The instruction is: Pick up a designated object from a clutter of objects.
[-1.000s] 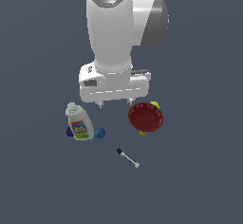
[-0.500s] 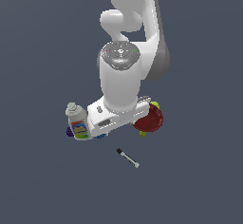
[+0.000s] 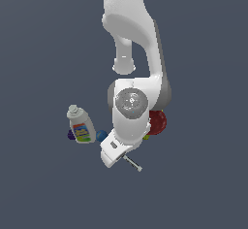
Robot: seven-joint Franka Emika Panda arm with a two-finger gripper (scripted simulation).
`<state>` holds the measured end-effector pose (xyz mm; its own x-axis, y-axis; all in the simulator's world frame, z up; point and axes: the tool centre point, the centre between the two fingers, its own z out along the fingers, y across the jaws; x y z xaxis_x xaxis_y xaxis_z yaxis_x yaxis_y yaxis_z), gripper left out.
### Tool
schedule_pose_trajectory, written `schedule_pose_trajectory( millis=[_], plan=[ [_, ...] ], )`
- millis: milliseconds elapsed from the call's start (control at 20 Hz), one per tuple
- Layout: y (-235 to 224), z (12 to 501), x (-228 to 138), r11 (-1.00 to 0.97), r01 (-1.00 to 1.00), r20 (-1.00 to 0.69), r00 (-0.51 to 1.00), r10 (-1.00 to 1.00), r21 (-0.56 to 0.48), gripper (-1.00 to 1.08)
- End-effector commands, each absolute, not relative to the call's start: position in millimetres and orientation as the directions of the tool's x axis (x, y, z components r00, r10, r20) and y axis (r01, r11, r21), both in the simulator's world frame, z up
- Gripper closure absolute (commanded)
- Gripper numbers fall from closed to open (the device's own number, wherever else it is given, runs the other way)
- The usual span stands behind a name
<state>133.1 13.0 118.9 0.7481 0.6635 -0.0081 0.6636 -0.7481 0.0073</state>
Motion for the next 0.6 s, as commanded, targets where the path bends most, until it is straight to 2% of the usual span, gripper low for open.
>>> schedule_pose_trajectory(
  millis=[0, 550],
  plan=[
    [16.9, 101.4, 139.3, -0.707, 0.707, -0.006, 0.707, 0.707, 0.006, -0.92],
    [25.8, 60.8, 149.3, -0.613, 0.790, 0.000, 0.613, 0.790, 0.000, -0.92]
  ],
)
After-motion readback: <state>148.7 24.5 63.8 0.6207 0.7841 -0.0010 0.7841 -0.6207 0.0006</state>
